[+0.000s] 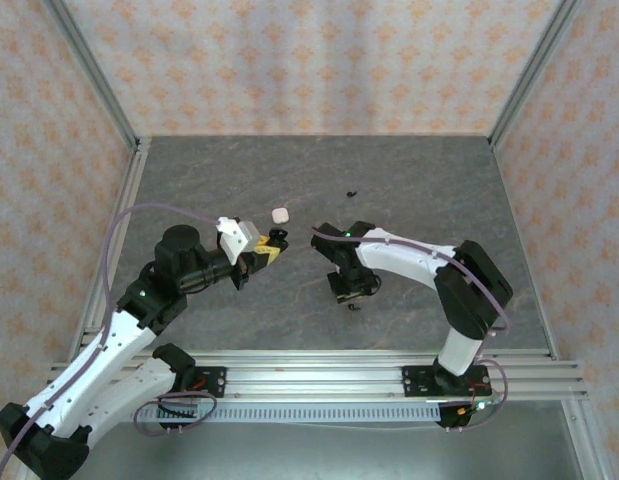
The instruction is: Insert wireless bluetooth earbuds into charging case
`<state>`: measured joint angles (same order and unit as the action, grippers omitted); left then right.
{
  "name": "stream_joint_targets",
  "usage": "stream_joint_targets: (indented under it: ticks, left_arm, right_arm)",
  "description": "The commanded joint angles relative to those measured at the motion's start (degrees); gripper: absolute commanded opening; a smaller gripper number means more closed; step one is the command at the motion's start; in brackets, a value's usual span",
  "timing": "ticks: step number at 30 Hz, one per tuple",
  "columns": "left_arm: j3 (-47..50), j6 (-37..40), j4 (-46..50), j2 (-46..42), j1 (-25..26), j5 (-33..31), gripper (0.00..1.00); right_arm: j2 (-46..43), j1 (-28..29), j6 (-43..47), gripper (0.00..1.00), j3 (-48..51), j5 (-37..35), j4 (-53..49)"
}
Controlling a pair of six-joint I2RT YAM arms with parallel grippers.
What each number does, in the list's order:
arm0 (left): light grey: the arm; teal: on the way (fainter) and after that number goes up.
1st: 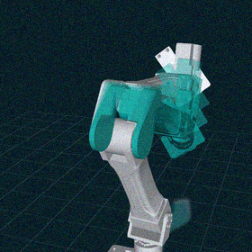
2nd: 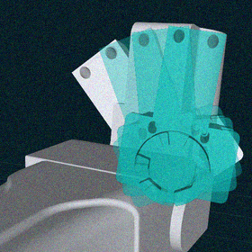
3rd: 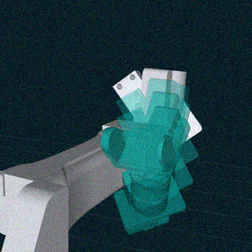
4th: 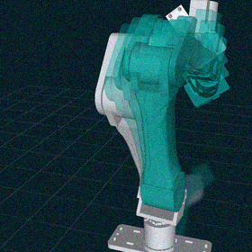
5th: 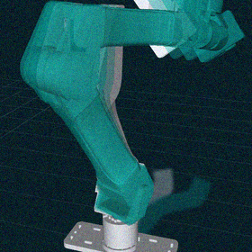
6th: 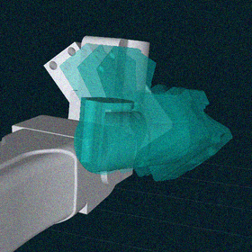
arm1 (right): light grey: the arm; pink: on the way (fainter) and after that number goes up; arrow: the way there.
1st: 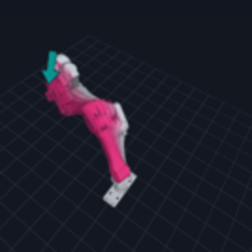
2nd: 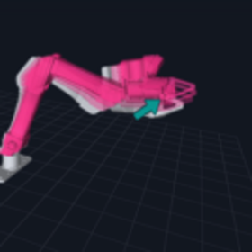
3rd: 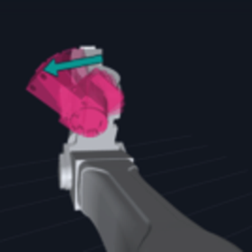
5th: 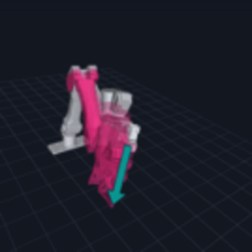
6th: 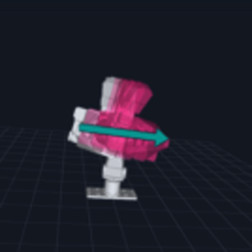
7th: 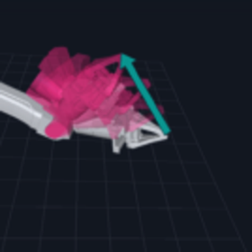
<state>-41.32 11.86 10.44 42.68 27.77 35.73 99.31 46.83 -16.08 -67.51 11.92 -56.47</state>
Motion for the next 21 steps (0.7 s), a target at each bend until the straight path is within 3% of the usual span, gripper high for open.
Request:
stream_joint_targets:
  ticks: [1,12,21]
  left_arm:
    - [-0.8,-0.8,1.2,-1.3,0.0,0.2,0.00]
    - [-1.5,-0.5,2.0,-0.8,0.1,-0.5,0.00]
    - [-1.8,-0.3,2.5,-0.5,0.1,-0.9,0.00]
  right_arm:
    - [0.3,-0.1,4.7,0.37,-0.9,-4.9,-3.9]
    - [5.4,-0.1,10.4,0.41,-1.9,2.5,-1.6]
    - [9.3,-0.2,12.0,0.36,-3.3,2.6,-1.3]
